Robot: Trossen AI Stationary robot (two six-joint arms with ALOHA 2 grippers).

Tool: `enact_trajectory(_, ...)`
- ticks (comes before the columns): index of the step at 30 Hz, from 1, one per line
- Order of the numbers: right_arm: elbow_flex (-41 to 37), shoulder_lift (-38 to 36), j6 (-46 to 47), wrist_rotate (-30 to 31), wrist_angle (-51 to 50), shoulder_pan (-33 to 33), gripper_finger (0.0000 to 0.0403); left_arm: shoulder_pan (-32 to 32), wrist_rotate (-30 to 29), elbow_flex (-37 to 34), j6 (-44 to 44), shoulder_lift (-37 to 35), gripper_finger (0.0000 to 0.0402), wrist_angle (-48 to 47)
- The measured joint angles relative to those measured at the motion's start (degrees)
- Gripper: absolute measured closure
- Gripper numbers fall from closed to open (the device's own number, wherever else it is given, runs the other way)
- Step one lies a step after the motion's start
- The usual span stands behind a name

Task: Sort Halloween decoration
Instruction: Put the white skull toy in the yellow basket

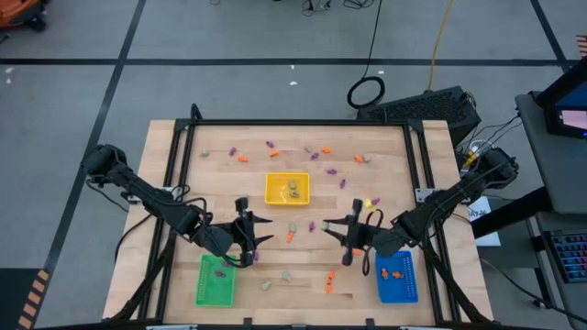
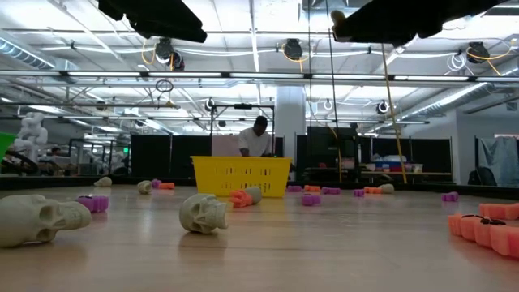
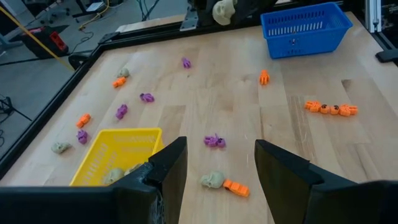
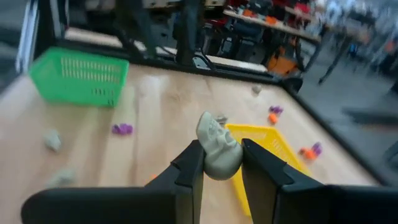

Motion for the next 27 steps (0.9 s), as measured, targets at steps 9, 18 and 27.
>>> enact_trajectory(9,0.0,0.0,22.3,0.3,0.0,-0.1,0.0332,0.0,0.0,0.0,0.0,0.0,0.0215,0.0)
enact_trajectory(18,0.0,0.0,26.8,0.2,-0.1,-0.5,0.0332,0.0,0.0,0.0,0.0,0.0,0.0215,-0.1)
enact_trajectory(27,0.0,0.0,19.3,0.3,-0.1,-0.6,0.0332,0.0,0.0,0.0,0.0,0.0,0.0215,-0.1)
